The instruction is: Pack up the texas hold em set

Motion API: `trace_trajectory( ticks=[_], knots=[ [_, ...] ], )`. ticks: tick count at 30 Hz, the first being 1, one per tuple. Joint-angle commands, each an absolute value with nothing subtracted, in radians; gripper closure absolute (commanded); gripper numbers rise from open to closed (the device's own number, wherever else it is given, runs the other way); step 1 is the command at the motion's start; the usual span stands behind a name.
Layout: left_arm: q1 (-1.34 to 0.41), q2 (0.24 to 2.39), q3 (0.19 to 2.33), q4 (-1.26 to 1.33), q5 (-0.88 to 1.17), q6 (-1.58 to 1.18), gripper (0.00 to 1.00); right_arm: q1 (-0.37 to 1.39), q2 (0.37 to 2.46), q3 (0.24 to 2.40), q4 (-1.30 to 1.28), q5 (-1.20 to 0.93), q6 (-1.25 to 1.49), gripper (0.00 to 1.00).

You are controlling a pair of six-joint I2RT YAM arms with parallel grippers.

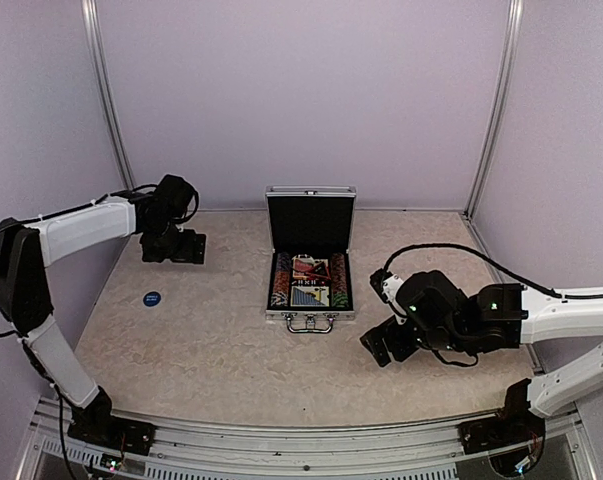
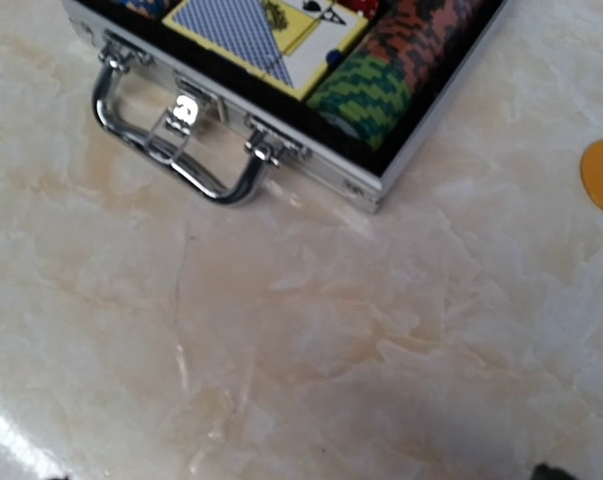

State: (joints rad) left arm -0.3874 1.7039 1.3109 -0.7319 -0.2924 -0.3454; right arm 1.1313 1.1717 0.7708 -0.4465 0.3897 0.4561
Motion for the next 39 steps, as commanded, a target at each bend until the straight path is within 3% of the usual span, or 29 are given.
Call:
trace_trajectory(
  ticks=[1, 5, 11, 18, 39],
  knots=[
    [-0.364, 1.634, 1.361, -0.772, -0.280, -0.298, 0.01, 1.123, 1.138, 0.766, -0.416, 0.405, 0.442, 0.00],
    [-0.312, 1.709, 1.390, -0.879, -0.294, -0.355, 0.01, 1.121, 1.108, 0.754, -0.412, 0.408, 0.429, 0.00],
    [-0.223, 1.690, 1.258, -0.798, -0.157, -0.378, 0.01, 1.116, 1.087, 0.749, -0.404, 0.407, 0.407, 0.00],
    [-0.140, 1.695, 1.179, -0.772, -0.131, -0.408, 0.01, 1.112, 1.099, 0.728, -0.387, 0.398, 0.395, 0.00],
    [-0.036, 1.832, 1.149, -0.660, -0.029, -0.406, 0.13, 1.111, 1.105, 0.722, -0.397, 0.390, 0.402, 0.00]
  ],
)
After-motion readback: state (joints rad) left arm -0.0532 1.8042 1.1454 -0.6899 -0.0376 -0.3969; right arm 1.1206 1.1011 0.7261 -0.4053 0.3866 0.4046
